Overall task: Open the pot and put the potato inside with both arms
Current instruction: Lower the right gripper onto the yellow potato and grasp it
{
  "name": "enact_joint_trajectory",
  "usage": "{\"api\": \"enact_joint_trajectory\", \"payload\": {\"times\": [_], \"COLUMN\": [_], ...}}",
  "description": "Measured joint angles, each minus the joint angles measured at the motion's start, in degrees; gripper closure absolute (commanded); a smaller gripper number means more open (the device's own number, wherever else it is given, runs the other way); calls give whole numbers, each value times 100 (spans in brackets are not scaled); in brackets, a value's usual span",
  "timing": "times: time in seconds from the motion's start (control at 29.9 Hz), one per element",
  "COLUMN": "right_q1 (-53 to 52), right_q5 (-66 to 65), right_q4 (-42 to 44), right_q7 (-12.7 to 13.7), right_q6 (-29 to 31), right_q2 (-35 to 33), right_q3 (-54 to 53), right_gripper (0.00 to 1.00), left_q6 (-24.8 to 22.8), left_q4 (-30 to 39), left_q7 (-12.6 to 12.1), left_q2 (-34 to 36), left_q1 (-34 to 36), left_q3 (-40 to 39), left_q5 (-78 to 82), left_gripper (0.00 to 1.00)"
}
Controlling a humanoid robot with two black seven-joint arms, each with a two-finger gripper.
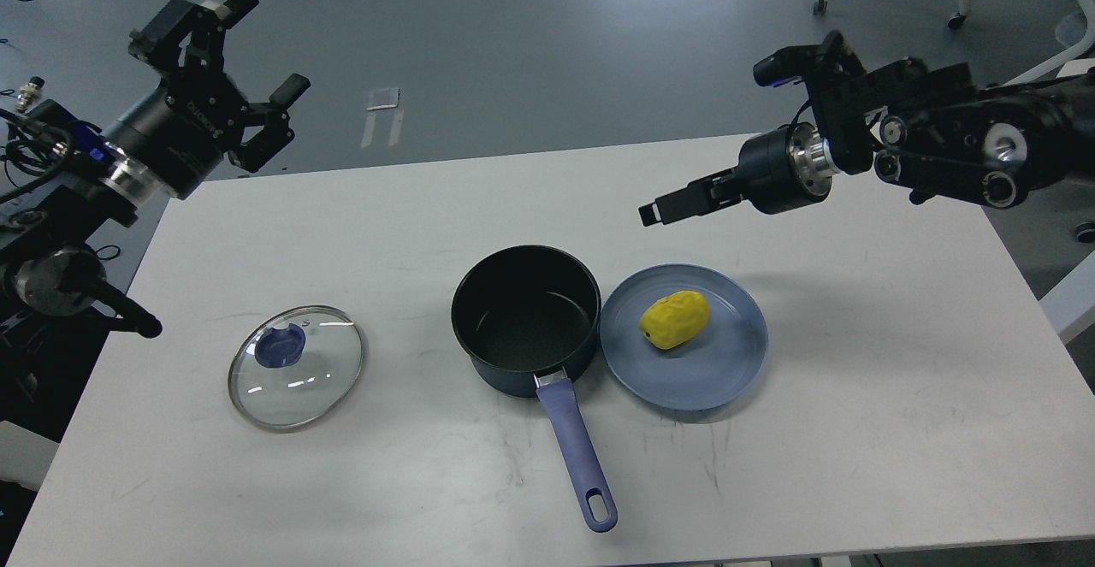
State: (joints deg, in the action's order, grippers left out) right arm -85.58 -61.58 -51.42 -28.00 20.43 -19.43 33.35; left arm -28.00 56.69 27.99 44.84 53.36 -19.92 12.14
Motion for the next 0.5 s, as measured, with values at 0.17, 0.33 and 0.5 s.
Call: {"api": "enact_joint_trajectory", "payload": {"times": [0.17,0.33,0.5], "right_q1": [-115,-125,-124], "right_q5": [-1084,-1777,-1879], "right_q4": [8,17,64], "right_q7": [0,-1,0], "right_q6": [-19,-343,-815], "right_q2": [436,906,1302], "right_q3": [538,1017,1392], "right_gripper": [0,0,0], "left_q6": [0,0,0], "left_q4": [-6,-34,-50], "left_q7": [0,0,0], "left_q2": [-41,-41,-37], "left_q1": [0,-44,-95], "left_q3": [-4,4,6], "left_q5": [-1,-1,-1], "left_gripper": [2,2,2]}}
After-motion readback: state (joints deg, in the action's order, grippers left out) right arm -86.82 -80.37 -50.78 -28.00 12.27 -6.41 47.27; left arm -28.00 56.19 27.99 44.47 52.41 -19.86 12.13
